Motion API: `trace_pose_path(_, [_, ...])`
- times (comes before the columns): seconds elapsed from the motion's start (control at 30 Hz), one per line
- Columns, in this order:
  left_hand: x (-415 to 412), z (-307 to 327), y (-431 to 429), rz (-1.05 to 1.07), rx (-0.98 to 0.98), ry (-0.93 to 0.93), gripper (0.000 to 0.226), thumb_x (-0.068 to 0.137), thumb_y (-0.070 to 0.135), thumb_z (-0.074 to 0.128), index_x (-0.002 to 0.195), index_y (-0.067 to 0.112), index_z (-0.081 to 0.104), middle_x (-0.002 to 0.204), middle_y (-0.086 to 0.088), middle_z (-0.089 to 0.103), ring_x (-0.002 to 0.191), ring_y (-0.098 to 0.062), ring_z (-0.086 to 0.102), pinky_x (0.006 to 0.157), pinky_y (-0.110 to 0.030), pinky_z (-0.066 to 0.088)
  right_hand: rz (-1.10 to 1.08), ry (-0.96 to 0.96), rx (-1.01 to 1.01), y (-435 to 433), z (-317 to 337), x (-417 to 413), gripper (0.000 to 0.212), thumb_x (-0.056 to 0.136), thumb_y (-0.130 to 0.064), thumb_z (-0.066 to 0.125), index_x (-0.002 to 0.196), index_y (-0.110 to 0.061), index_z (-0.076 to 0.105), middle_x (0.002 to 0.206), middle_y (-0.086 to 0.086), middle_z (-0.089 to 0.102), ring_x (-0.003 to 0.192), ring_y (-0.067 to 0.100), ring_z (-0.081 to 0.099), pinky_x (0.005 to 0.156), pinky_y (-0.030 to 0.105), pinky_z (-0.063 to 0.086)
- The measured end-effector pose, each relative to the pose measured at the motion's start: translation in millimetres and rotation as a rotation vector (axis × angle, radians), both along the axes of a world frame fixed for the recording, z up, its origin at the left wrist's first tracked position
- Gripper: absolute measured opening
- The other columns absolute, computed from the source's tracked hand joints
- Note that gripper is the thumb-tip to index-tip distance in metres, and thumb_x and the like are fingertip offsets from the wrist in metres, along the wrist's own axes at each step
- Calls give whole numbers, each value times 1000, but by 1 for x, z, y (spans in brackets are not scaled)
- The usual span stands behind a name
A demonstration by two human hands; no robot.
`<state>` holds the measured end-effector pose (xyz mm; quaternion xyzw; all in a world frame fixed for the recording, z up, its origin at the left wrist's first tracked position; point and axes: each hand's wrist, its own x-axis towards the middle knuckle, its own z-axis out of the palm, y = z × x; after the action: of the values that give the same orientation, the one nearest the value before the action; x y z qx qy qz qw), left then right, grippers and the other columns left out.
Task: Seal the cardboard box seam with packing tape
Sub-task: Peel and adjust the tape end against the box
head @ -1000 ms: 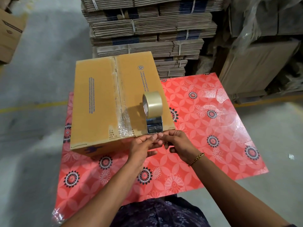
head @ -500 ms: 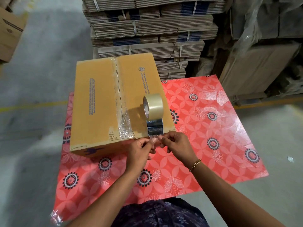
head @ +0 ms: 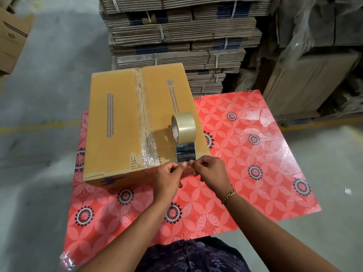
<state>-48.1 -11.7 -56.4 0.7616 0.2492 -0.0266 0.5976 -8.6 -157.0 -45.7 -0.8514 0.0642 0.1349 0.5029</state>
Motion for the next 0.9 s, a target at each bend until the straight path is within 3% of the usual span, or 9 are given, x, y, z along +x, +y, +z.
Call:
trace_pose_path(0.1, [1,-1,-1,17,-17,26,29,92,35,73,72,14,71,55,-6,66,36,-12,54,50,-34,49,-9,-1,-35,0,-2,0,29,86,-40,70,65,-20,72,58,-1,74,46,14,60,51,35,52])
trace_pose_path(0.2, [2,-1,0,9,-18,35,30,92,39,72,74,15,71,65,-1,71,38,-13,55,50,-36,49,-14,34,72,-4,-2,-2,32,90,-40,73,73,-12,73,62,4,75,45,14,58,47,30,48])
trace_pose_path(0.43, [-7,-13,6,-38,294,-62,69,83,77,56,67,12,70,55,-4,68,48,-28,62,41,-41,44,6,76,148,-8,-2,-3,40,92,-42,70,76,-6,73,67,9,76,46,16,57,49,24,47])
trace_pose_path(0.53, [-6,-14,6,-44,309,-73,67,86,75,55,65,12,69,52,-5,66,38,-18,50,37,-34,31,-19,50,138,-18,4,0,42,95,-44,66,77,-6,73,67,8,75,46,16,58,49,25,46])
trace_pose_path(0.6, [-6,-12,5,-42,296,-72,62,87,69,58,63,12,67,48,-5,60,37,-10,39,39,-28,25,-68,-53,61,-27,15,12,38,95,-46,63,81,-12,71,70,4,74,50,15,61,50,30,49])
trace_pose_path(0.7, [-6,-12,4,-43,261,-30,55,89,65,61,68,15,70,48,4,58,38,-9,39,42,-24,24,-66,-215,-81,-28,50,52,40,89,-60,58,101,-22,64,84,-2,72,65,17,70,63,42,59])
trace_pose_path(0.8, [-6,-9,3,-48,237,-12,64,84,78,54,71,18,73,53,2,66,40,-15,53,42,-27,33,202,-215,-304,-9,92,101,67,85,-73,55,125,-20,55,97,-3,71,81,22,72,75,40,57])
trace_pose_path(0.9, [-7,-6,2,-56,228,-16,57,91,65,58,68,16,72,60,-2,71,55,-23,68,55,-40,52,507,-118,-642,23,114,139,86,81,-81,49,134,-13,48,110,11,71,92,31,69,83,42,54])
